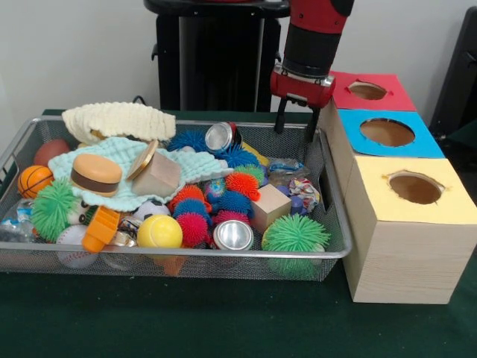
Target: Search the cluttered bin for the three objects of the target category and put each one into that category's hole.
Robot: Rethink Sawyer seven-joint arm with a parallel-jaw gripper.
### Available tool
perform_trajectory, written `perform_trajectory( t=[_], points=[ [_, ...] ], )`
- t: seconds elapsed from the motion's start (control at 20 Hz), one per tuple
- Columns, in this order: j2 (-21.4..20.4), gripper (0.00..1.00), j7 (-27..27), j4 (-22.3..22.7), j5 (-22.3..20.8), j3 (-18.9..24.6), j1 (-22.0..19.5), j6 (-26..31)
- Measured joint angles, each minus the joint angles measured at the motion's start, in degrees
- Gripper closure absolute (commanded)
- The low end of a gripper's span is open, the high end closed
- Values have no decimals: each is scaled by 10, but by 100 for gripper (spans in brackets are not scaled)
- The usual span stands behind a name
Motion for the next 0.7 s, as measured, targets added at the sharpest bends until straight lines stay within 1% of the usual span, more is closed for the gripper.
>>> perform_trajectory(
  t=[0.35,0.5,0.7],
  points=[
    [-29,0,0,31,0,4,0,0],
    [-31,0,0,45,0,5,0,0],
    [-24,0,0,50,0,8,-3,0]
  ],
)
